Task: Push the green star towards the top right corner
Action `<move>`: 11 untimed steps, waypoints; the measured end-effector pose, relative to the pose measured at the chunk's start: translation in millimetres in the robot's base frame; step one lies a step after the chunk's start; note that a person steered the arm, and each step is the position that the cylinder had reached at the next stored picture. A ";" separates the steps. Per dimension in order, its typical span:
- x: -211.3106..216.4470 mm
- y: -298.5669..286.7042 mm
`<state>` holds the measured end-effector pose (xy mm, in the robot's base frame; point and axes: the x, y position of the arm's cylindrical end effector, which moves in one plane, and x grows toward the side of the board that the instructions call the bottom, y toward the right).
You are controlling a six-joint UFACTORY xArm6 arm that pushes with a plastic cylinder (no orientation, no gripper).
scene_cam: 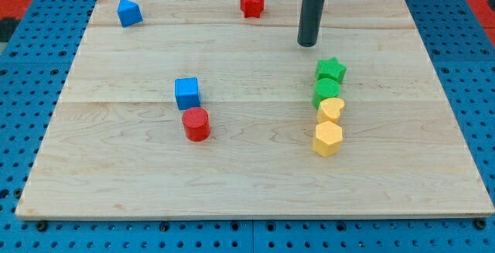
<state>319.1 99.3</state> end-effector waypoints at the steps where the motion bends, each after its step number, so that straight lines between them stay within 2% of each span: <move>1: 9.8 40.0; 2: 25.4 142.1; 3: 113.7 103.8; 4: 142.2 29.5; 5: 95.1 27.9; 7: 57.5 15.2; 8: 30.6 72.9; 10: -30.6 79.8; 11: 17.8 74.0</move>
